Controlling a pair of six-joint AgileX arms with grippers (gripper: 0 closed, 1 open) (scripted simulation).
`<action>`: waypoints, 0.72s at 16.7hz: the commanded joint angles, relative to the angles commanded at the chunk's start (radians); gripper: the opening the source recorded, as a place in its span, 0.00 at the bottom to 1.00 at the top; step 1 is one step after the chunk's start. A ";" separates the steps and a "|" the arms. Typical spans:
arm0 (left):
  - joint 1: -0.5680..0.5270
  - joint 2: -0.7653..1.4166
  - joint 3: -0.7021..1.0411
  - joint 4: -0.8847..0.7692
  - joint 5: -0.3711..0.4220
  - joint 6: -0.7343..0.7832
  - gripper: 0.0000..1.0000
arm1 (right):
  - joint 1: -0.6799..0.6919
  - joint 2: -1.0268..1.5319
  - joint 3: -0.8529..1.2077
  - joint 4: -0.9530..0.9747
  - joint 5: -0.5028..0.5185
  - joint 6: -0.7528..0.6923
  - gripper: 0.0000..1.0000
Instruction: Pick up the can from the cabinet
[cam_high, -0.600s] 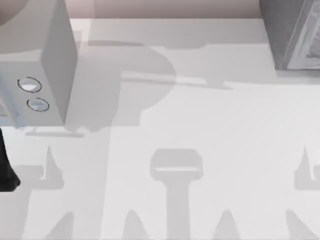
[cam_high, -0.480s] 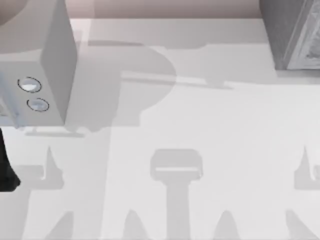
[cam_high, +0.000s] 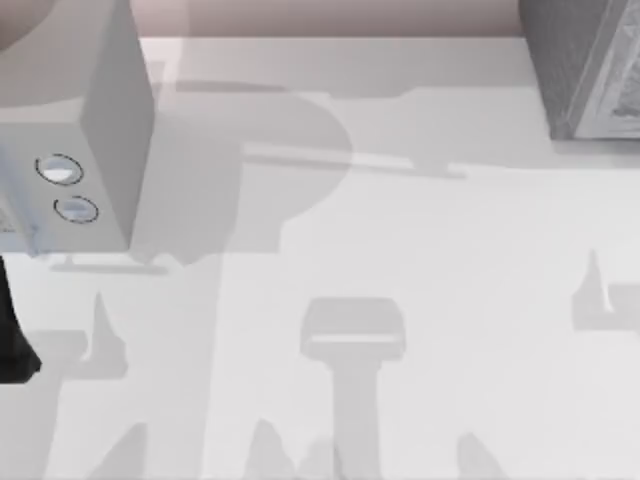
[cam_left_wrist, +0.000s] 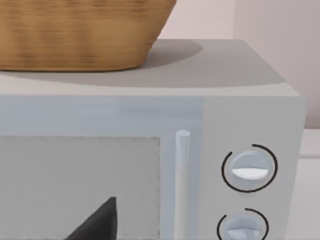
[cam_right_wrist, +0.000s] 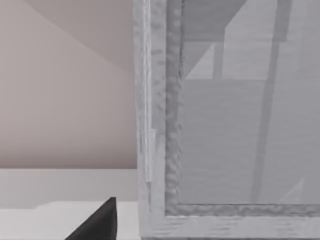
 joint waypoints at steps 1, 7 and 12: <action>0.000 0.000 0.000 0.000 0.000 0.000 1.00 | 0.009 0.065 0.088 -0.021 0.009 0.001 1.00; 0.000 0.000 0.000 0.000 0.000 0.000 1.00 | 0.070 0.507 0.668 -0.169 0.072 0.005 1.00; 0.000 0.000 0.000 0.000 0.000 0.000 1.00 | 0.113 0.830 1.096 -0.274 0.120 0.008 1.00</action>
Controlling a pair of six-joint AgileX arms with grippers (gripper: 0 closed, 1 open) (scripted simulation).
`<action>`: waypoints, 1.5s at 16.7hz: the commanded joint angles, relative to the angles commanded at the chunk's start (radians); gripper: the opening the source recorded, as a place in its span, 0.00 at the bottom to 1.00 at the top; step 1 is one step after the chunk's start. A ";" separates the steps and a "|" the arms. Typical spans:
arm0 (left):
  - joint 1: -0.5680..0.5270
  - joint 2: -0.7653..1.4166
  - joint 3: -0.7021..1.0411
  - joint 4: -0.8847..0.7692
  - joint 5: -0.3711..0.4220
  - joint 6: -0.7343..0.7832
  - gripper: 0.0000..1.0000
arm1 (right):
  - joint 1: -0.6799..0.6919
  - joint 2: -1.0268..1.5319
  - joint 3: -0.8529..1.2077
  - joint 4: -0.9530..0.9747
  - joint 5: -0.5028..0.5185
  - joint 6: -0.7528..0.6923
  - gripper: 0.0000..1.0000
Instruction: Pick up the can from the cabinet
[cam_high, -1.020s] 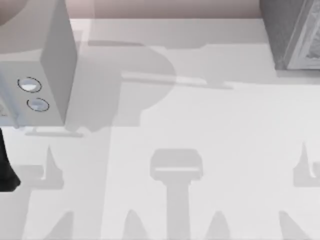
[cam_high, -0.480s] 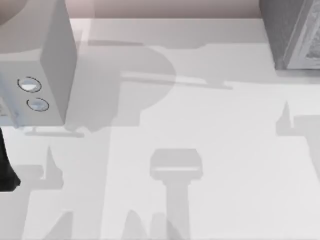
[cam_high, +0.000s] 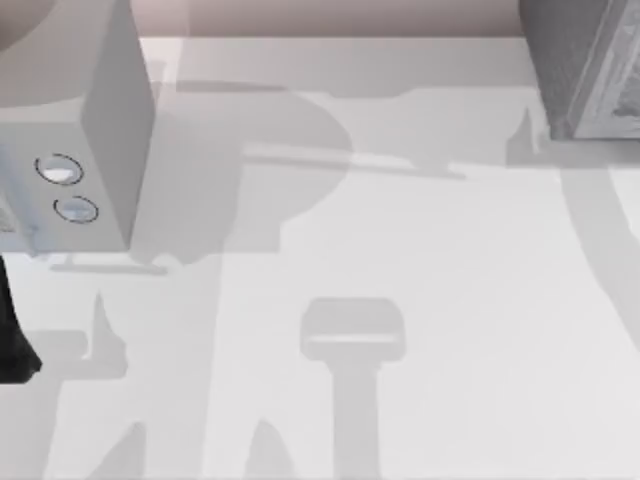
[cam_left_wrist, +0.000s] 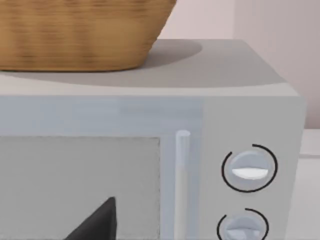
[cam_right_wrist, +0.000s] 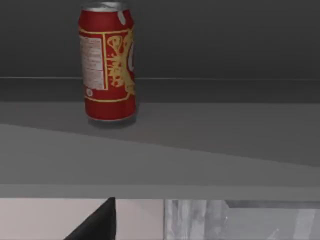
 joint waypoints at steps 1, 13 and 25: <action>0.000 0.000 0.000 0.000 0.000 0.000 1.00 | 0.007 0.049 0.068 -0.015 0.008 0.001 1.00; 0.000 0.000 0.000 0.000 0.000 0.000 1.00 | 0.036 0.205 0.267 -0.040 0.045 0.003 1.00; 0.000 0.000 0.000 0.000 0.000 0.000 1.00 | 0.160 0.363 0.277 0.112 0.183 0.003 1.00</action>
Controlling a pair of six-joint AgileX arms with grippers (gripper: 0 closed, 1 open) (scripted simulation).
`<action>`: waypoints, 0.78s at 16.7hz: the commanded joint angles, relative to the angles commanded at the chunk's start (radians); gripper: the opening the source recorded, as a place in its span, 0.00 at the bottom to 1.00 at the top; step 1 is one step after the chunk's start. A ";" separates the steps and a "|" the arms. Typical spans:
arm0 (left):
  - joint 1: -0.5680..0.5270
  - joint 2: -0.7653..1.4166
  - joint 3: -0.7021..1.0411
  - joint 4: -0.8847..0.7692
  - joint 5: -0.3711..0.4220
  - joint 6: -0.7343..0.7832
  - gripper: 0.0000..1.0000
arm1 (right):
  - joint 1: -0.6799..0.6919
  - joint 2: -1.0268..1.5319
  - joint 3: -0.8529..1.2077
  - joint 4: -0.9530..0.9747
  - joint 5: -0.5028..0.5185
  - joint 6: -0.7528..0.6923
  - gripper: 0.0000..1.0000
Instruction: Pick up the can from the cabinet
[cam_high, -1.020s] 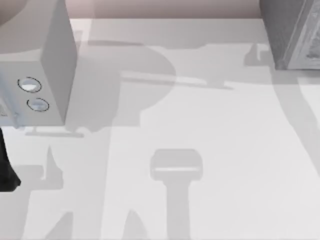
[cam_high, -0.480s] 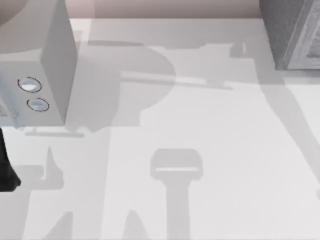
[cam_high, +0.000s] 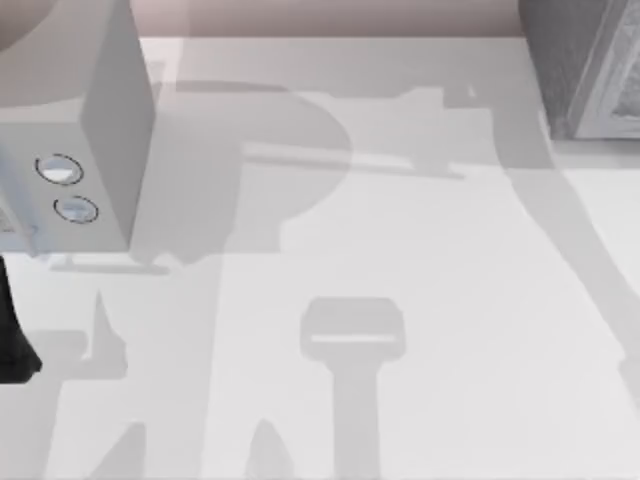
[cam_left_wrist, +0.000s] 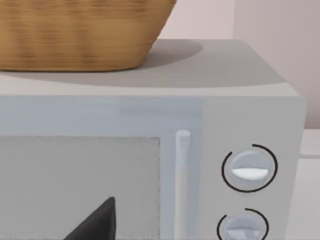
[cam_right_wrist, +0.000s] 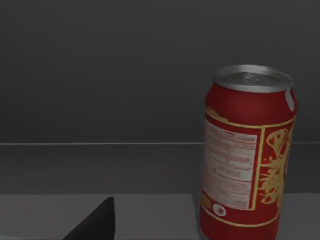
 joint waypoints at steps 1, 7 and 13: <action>0.000 0.000 0.000 0.000 0.000 0.000 1.00 | -0.005 0.020 0.021 0.000 -0.005 0.000 1.00; 0.000 0.000 0.000 0.000 0.000 0.000 1.00 | -0.047 0.185 0.191 -0.005 -0.045 0.000 1.00; 0.000 0.000 0.000 0.000 0.000 0.000 1.00 | -0.053 0.207 0.213 -0.005 -0.050 0.000 0.92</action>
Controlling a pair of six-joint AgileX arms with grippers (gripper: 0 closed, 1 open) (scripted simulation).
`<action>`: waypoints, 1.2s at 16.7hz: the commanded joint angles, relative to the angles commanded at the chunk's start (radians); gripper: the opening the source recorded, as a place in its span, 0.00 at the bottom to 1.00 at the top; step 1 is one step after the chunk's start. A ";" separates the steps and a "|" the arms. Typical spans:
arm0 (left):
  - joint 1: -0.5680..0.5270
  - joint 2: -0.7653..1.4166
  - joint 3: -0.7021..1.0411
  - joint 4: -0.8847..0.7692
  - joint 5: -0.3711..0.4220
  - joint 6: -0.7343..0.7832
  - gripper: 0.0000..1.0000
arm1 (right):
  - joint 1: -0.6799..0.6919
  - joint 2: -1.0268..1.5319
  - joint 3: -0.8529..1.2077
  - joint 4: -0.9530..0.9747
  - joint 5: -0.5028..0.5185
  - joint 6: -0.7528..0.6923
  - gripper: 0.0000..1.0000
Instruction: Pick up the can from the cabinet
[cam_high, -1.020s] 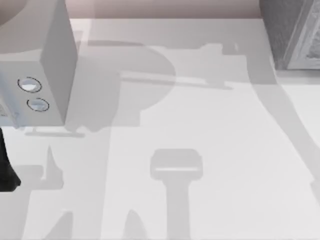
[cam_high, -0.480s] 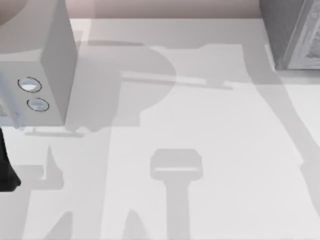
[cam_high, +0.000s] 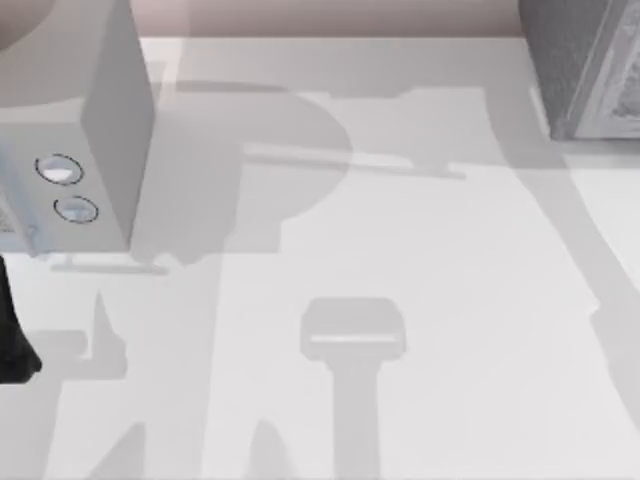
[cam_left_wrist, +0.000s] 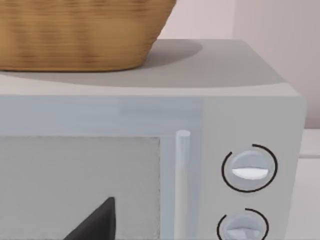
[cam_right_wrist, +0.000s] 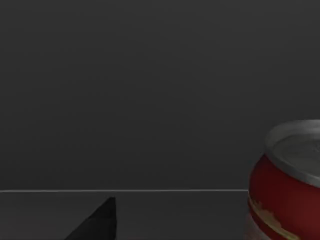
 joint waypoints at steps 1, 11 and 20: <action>0.000 0.000 0.000 0.000 0.000 0.000 1.00 | 0.000 0.000 0.000 0.000 0.000 0.000 0.85; 0.000 0.000 0.000 0.000 0.000 0.000 1.00 | 0.000 0.000 0.000 0.000 0.000 0.000 0.10; 0.000 0.000 0.000 0.000 0.000 0.000 1.00 | 0.000 0.000 0.000 0.000 0.000 0.000 0.00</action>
